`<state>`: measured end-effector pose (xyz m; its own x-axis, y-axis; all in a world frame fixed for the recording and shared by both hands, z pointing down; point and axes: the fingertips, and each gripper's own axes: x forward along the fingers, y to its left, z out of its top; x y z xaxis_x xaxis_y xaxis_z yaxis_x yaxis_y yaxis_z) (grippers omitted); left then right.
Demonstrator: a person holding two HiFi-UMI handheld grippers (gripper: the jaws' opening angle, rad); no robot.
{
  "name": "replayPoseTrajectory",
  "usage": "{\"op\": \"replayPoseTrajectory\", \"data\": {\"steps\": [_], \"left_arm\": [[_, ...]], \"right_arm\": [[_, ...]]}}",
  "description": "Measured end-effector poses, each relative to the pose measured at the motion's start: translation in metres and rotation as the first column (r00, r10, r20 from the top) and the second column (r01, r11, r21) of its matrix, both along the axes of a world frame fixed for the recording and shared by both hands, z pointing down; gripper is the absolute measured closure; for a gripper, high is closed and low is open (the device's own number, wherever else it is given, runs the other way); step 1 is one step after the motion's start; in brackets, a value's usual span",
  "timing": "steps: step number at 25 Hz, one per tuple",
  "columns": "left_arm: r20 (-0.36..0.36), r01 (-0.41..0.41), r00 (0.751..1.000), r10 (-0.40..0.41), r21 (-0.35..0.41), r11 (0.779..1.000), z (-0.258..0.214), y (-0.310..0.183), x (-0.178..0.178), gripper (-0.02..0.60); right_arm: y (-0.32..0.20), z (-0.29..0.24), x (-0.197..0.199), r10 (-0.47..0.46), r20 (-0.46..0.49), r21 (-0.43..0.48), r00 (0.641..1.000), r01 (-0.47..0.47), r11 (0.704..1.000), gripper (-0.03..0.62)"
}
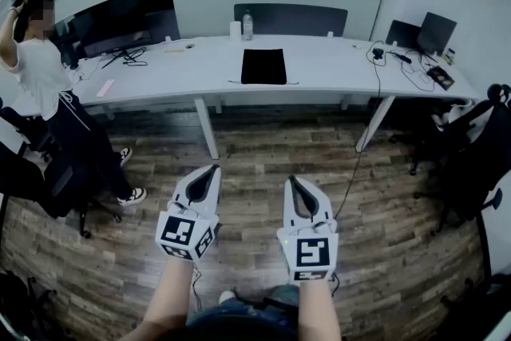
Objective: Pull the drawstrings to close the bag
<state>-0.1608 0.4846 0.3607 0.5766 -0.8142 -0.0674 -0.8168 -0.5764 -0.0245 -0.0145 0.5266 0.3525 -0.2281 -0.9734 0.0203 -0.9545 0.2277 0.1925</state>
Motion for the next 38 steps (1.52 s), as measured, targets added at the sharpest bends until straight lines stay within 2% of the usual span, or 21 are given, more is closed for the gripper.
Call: {"op": "replayPoseTrajectory", "data": {"steps": [7, 11, 17, 22, 26, 29, 33, 38], "left_arm": [[0.005, 0.022, 1.0, -0.022, -0.021, 1.0, 0.01, -0.011, 0.007, 0.583], [0.011, 0.056, 0.998, -0.056, -0.015, 0.998, 0.009, -0.028, 0.035, 0.583], [-0.028, 0.075, 0.997, -0.075, -0.017, 0.997, 0.005, -0.058, 0.085, 0.583], [-0.068, 0.123, 0.99, -0.125, -0.037, 0.992, 0.004, -0.081, 0.11, 0.583], [-0.116, 0.136, 0.983, -0.144, -0.07, 0.988, 0.006, -0.106, 0.116, 0.583], [-0.121, 0.138, 0.982, -0.147, -0.077, 0.987, 0.006, -0.128, 0.12, 0.583], [-0.103, 0.125, 0.986, -0.132, -0.065, 0.99, 0.007, -0.165, 0.123, 0.583], [-0.095, 0.127, 0.987, -0.133, -0.067, 0.99, 0.009, -0.229, 0.109, 0.583]], "right_arm": [[-0.011, -0.002, 0.011, -0.016, -0.018, -0.001, 1.0, 0.016, 1.0, 0.6], [-0.028, 0.003, 0.034, -0.061, -0.039, 0.002, 0.997, 0.061, 0.998, 0.6], [-0.057, 0.001, 0.082, -0.151, -0.026, 0.008, 0.988, 0.151, 0.988, 0.6], [-0.086, 0.0, 0.125, -0.193, 0.058, 0.003, 0.979, 0.193, 0.981, 0.6], [-0.112, 0.002, 0.136, -0.243, 0.106, -0.002, 0.964, 0.244, 0.97, 0.599], [-0.133, 0.0, 0.138, -0.284, 0.129, 0.021, 0.95, 0.283, 0.959, 0.599], [-0.169, 0.011, 0.138, -0.274, 0.09, -0.015, 0.957, 0.276, 0.961, 0.599], [-0.234, 0.016, 0.128, -0.256, 0.071, -0.042, 0.964, 0.26, 0.965, 0.599]]}}
